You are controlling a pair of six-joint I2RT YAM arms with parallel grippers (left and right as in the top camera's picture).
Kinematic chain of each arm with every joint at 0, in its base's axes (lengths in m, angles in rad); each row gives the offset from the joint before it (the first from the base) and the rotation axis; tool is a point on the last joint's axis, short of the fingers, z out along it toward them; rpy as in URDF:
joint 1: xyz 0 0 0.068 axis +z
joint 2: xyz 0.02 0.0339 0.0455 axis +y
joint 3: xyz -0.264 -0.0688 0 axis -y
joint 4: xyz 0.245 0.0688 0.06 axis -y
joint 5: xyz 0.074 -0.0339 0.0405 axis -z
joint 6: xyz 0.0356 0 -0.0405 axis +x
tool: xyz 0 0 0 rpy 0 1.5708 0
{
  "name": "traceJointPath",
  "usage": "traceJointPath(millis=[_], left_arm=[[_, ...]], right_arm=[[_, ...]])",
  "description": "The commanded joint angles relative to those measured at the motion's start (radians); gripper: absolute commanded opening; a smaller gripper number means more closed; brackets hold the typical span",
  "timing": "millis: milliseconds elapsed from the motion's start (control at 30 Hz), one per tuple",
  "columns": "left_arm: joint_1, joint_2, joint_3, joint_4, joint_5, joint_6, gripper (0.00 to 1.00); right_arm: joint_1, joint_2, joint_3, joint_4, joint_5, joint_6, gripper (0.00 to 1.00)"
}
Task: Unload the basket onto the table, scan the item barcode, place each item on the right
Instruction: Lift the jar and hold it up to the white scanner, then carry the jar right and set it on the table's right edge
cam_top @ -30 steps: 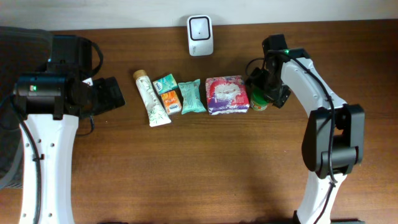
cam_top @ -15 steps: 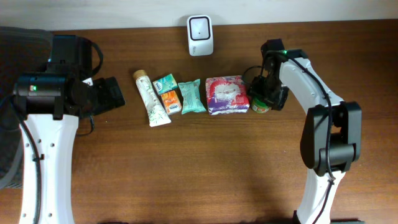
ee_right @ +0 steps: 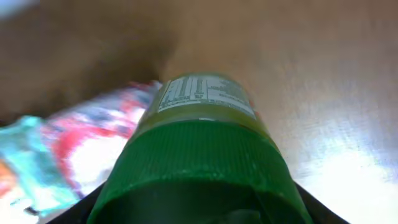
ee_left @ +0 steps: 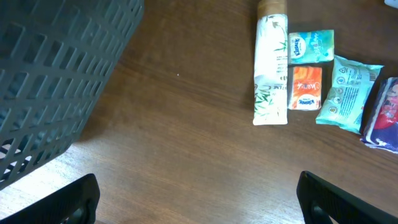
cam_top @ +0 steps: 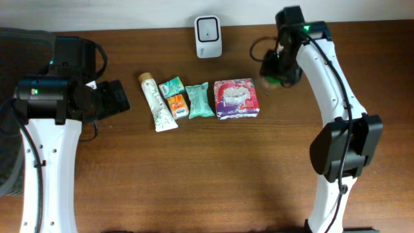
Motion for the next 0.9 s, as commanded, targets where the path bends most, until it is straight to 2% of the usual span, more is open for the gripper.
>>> traceJointPath(millis=[0, 133, 267, 433, 500, 600, 700, 867], left_arm=[[0.003, -0.012, 0.005, 0.002, -0.005, -0.013, 0.99], [0.003, -0.012, 0.005, 0.002, -0.005, -0.013, 0.99], [0.003, -0.012, 0.005, 0.002, -0.005, -0.013, 0.99], [0.003, -0.012, 0.005, 0.002, -0.005, -0.013, 0.99], [0.003, -0.012, 0.005, 0.002, -0.005, -0.013, 0.99], [0.003, -0.012, 0.005, 0.002, -0.005, -0.013, 0.99], [0.003, -0.012, 0.005, 0.002, -0.005, -0.013, 0.99], [0.003, -0.012, 0.005, 0.002, -0.005, -0.013, 0.99]], right_arm=[[0.061, -0.004, 0.077, 0.088, 0.0, -0.046, 0.58], [0.101, -0.002, 0.076, 0.32, -0.003, -0.039, 0.58], [0.138, 0.017, 0.076, 0.625, -0.002, -0.039, 0.58], [0.194, 0.155, 0.076, 0.948, 0.003, -0.04, 0.55], [0.216, 0.216, 0.076, 1.078, 0.077, -0.044, 0.55], [0.231, 0.281, 0.076, 1.19, 0.166, -0.057, 0.55], [0.236, 0.322, 0.076, 1.297, 0.192, -0.134, 0.55], [0.236, 0.329, 0.076, 1.299, 0.193, -0.133, 0.57]])
